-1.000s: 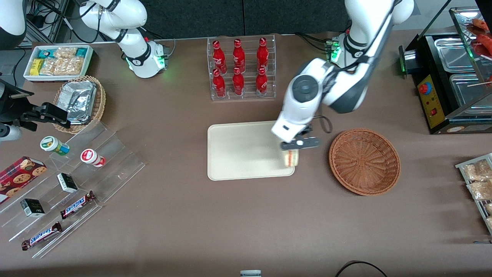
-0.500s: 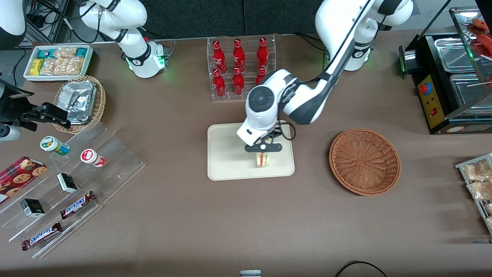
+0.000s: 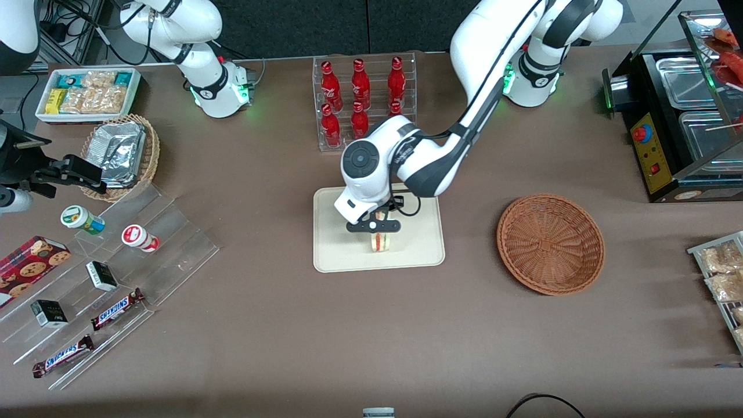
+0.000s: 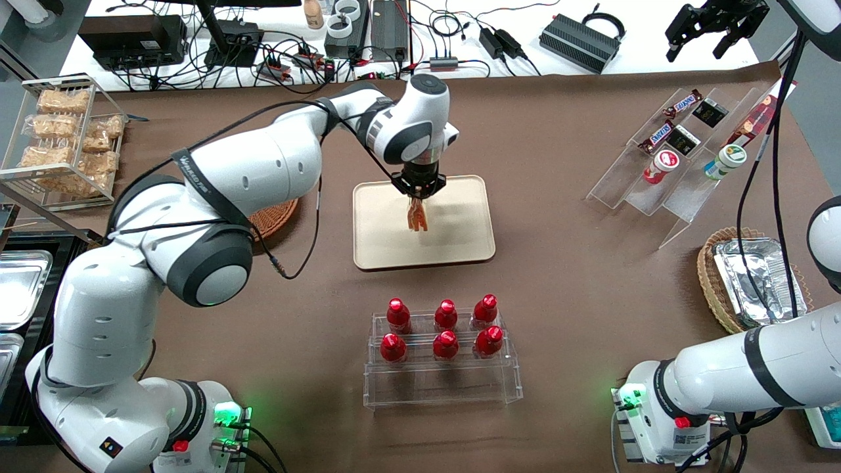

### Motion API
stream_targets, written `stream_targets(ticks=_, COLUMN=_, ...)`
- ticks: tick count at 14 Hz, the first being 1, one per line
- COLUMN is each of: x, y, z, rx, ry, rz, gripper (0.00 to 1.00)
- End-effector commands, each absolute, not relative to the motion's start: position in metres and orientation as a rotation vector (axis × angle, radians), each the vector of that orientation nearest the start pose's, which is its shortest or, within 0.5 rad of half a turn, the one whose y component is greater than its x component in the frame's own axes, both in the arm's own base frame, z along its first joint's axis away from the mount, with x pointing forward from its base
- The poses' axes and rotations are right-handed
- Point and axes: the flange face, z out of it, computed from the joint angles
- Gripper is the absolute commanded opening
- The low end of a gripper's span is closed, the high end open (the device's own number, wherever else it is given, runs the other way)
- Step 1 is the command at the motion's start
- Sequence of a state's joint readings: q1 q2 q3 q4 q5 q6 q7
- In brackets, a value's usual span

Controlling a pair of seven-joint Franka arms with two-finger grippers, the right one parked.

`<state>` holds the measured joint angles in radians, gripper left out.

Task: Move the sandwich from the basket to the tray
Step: 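Lower the sandwich upright onto the tray and open the left gripper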

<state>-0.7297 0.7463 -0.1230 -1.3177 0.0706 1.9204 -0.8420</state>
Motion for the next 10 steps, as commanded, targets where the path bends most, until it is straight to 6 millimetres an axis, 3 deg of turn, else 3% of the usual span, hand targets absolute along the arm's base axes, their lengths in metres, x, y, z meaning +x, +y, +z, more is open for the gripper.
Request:
stream_targets(ticks=1, x=0.497, y=-0.538, z=0.280, rx=-3.019, ry=-0.032, rz=0.132, gripper=0.00)
stream_targets(ticks=10, x=0.480, y=-0.549, z=0.259, rx=-2.988, ry=-0.034, rz=0.099, gripper=0.00)
